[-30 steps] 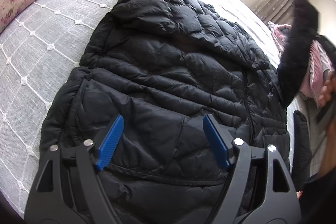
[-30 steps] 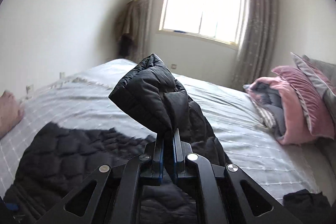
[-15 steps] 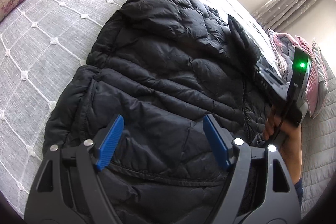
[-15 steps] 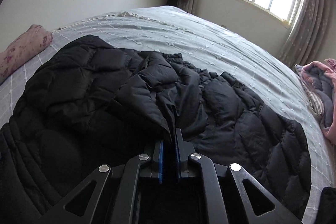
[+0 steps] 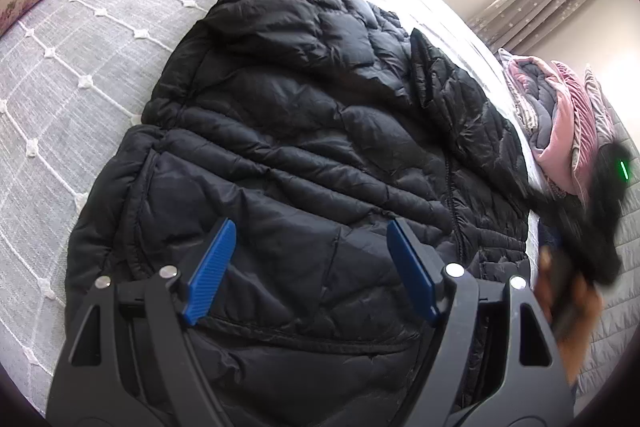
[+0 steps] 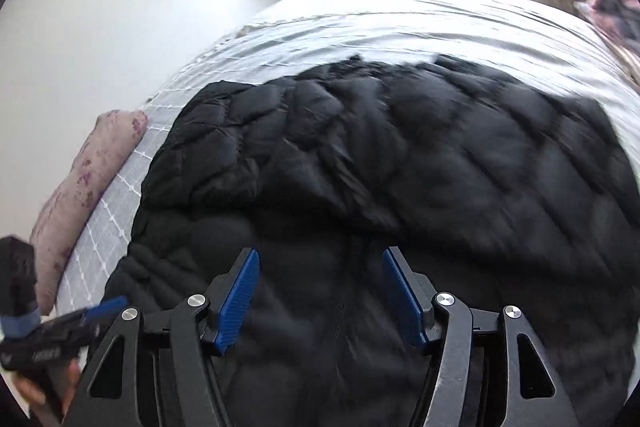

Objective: Fold large clothes

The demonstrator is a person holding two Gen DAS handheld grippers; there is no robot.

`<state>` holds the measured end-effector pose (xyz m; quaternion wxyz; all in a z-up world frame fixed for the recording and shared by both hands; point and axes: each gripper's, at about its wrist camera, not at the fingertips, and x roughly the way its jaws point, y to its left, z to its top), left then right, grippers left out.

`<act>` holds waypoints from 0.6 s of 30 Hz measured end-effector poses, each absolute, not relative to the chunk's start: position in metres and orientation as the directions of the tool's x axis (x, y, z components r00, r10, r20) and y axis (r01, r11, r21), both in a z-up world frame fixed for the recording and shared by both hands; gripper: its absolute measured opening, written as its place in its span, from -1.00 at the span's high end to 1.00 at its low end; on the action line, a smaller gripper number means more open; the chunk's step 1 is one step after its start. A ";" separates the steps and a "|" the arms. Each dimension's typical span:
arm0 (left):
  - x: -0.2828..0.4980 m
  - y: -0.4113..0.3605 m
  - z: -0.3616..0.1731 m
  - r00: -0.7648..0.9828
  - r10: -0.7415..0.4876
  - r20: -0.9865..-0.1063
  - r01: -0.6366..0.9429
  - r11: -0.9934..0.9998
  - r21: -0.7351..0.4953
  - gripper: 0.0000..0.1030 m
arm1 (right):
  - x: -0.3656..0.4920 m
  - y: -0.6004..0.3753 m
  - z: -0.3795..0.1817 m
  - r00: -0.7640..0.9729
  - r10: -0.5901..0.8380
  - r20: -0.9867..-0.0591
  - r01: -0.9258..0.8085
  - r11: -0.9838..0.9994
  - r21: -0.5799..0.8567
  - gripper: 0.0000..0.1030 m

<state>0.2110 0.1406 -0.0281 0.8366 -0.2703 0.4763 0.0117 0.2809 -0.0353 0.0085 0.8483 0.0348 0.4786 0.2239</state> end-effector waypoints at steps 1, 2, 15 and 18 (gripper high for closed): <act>0.210 0.140 -0.027 0.549 -0.236 -0.802 -0.275 0.855 -0.440 -0.52 | 0.262 -0.052 0.013 0.445 0.378 -0.812 -0.304 0.917 0.260 -0.26; 0.210 0.140 -0.027 0.551 -0.235 -0.801 -0.272 0.857 -0.438 -0.52 | 0.246 -0.067 0.015 0.445 0.355 -0.822 -0.264 0.929 0.258 -0.26; 0.184 0.138 -0.015 0.585 -0.127 -0.801 -0.277 0.897 -0.344 -0.52 | 0.059 -0.265 0.022 0.590 0.181 -0.787 0.152 0.932 0.329 -0.47; 0.166 0.150 -0.003 0.612 -0.109 -0.783 -0.294 0.888 -0.353 -0.52 | 0.054 -0.280 0.035 0.652 0.120 -0.748 0.169 0.940 0.298 -0.67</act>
